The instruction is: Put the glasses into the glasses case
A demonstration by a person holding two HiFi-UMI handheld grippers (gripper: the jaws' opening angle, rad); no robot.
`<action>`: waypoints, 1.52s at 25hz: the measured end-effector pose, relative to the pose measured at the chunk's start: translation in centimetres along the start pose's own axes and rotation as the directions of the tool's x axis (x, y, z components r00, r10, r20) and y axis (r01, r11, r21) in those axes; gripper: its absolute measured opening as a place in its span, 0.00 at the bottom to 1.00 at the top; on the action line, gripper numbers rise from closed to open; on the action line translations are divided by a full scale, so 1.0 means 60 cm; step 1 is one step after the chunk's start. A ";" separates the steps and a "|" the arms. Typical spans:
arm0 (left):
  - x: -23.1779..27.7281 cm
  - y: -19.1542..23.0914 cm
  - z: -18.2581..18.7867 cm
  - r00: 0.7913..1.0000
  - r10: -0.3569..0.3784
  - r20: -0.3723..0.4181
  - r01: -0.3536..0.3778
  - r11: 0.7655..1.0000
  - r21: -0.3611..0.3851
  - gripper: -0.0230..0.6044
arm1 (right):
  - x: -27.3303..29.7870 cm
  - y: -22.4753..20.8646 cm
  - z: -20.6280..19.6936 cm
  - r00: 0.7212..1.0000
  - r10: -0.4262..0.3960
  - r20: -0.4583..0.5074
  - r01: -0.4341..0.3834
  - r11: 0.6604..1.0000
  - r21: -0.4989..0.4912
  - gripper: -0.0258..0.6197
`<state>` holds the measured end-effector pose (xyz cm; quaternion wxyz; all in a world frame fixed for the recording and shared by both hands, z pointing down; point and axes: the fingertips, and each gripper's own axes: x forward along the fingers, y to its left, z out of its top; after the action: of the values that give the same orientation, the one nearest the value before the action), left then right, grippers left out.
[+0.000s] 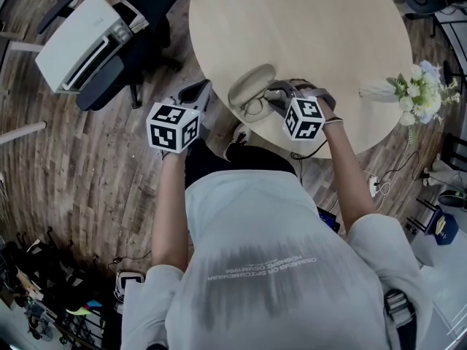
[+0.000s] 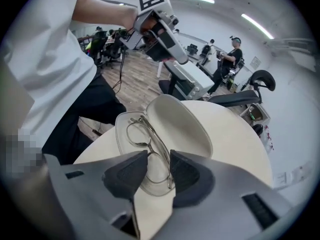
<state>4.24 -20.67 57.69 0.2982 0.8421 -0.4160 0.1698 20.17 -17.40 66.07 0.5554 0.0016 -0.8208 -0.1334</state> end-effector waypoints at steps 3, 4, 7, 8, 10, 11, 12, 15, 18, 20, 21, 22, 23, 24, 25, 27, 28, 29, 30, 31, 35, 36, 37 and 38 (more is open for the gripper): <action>-0.007 -0.004 0.016 1.000 -0.024 -0.005 0.024 0.999 0.020 0.06 | -0.020 -0.013 0.003 0.998 -0.047 0.033 0.042 0.991 0.128 0.26; -0.008 -0.005 0.023 0.999 -0.034 -0.007 0.034 0.999 0.031 0.06 | -0.029 -0.019 0.004 0.997 -0.068 0.049 0.058 0.982 0.182 0.26; -0.009 -0.008 0.044 0.997 -0.073 -0.015 0.074 0.995 0.070 0.06 | -0.061 -0.038 0.005 0.984 -0.154 0.092 0.110 0.924 0.365 0.26; -0.009 -0.008 0.051 0.996 -0.087 -0.019 0.088 0.992 0.084 0.06 | -0.071 -0.044 0.004 0.977 -0.188 0.099 0.131 0.898 0.420 0.26; -0.008 -0.007 0.067 0.993 -0.115 -0.027 0.118 0.986 0.117 0.06 | -0.094 -0.059 0.005 0.960 -0.262 0.103 0.174 0.838 0.517 0.25; -0.007 -0.007 0.077 0.991 -0.130 -0.031 0.133 0.982 0.134 0.06 | -0.108 -0.066 0.007 0.948 -0.301 0.099 0.196 0.804 0.562 0.24; -0.007 -0.010 0.086 0.989 -0.144 -0.033 0.148 0.977 0.153 0.06 | -0.123 -0.072 0.009 0.936 -0.339 0.092 0.217 0.765 0.607 0.22; -0.007 -0.026 0.120 0.980 -0.197 -0.032 0.199 0.956 0.215 0.06 | -0.173 -0.086 0.012 0.890 -0.451 0.066 0.267 0.633 0.727 0.18; -0.008 -0.046 0.160 0.968 -0.252 -0.023 0.247 0.923 0.295 0.06 | -0.228 -0.101 0.006 0.827 -0.562 -0.004 0.342 0.497 0.798 0.12; -0.008 -0.056 0.188 0.958 -0.287 -0.017 0.275 0.897 0.347 0.06 | -0.264 -0.109 0.002 0.779 -0.623 -0.075 0.405 0.407 0.819 0.08; -0.007 -0.061 0.201 0.952 -0.304 -0.012 0.287 0.884 0.370 0.06 | -0.281 -0.113 0.001 0.754 -0.648 -0.109 0.431 0.362 0.826 0.06; -0.007 -0.066 0.214 0.947 -0.321 -0.007 0.298 0.871 0.391 0.06 | -0.299 -0.115 0.001 0.729 -0.670 -0.140 0.454 0.320 0.832 0.05; -0.007 -0.071 0.227 0.942 -0.337 0.000 0.307 0.859 0.410 0.06 | -0.316 -0.116 0.001 0.704 -0.690 -0.170 0.475 0.278 0.835 0.04; -0.007 -0.077 0.239 0.936 -0.353 0.007 0.317 0.847 0.428 0.06 | -0.333 -0.116 0.001 0.677 -0.708 -0.198 0.494 0.238 0.836 0.04; -0.008 -0.082 0.251 0.929 -0.370 0.014 0.326 0.834 0.445 0.06 | -0.351 -0.116 0.002 0.651 -0.725 -0.225 0.513 0.201 0.835 0.04; -0.009 -0.094 0.276 0.915 -0.403 0.030 0.341 0.810 0.478 0.06 | -0.386 -0.115 0.008 0.599 -0.753 -0.271 0.547 0.139 0.825 0.04; -0.012 -0.100 0.287 0.908 -0.416 0.038 0.346 0.799 0.491 0.06 | -0.402 -0.114 0.013 0.577 -0.764 -0.288 0.562 0.116 0.819 0.04; -0.015 -0.106 0.296 0.903 -0.428 0.044 0.350 0.790 0.504 0.06 | -0.416 -0.111 0.019 0.557 -0.773 -0.303 0.575 0.097 0.812 0.04; -0.018 -0.112 0.304 0.897 -0.440 0.049 0.355 0.780 0.516 0.06 | -0.430 -0.108 0.025 0.540 -0.780 -0.316 0.587 0.079 0.805 0.04; -0.021 -0.118 0.311 0.890 -0.453 0.052 0.360 0.768 0.530 0.06 | -0.442 -0.104 0.031 0.522 -0.786 -0.331 0.600 0.062 0.798 0.04; -0.033 -0.151 0.334 0.856 -0.515 0.047 0.392 0.706 0.590 0.06 | -0.487 -0.082 0.052 0.448 -0.802 -0.396 0.642 -0.020 0.766 0.04; -0.038 -0.160 0.338 0.847 -0.531 0.043 0.401 0.689 0.604 0.06 | -0.496 -0.076 0.059 0.432 -0.803 -0.410 0.650 -0.038 0.759 0.04; -0.044 -0.169 0.340 0.837 -0.546 0.039 0.409 0.671 0.618 0.06 | -0.504 -0.069 0.066 0.418 -0.804 -0.424 0.657 -0.055 0.752 0.04; -0.051 -0.177 0.343 0.827 -0.561 0.035 0.418 0.655 0.629 0.06 | -0.511 -0.062 0.075 0.405 -0.804 -0.436 0.665 -0.069 0.744 0.04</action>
<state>11.75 -27.03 36.50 0.0029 0.9860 -0.1278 0.1071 27.29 -15.36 35.76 0.2459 0.7088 -0.6610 0.0128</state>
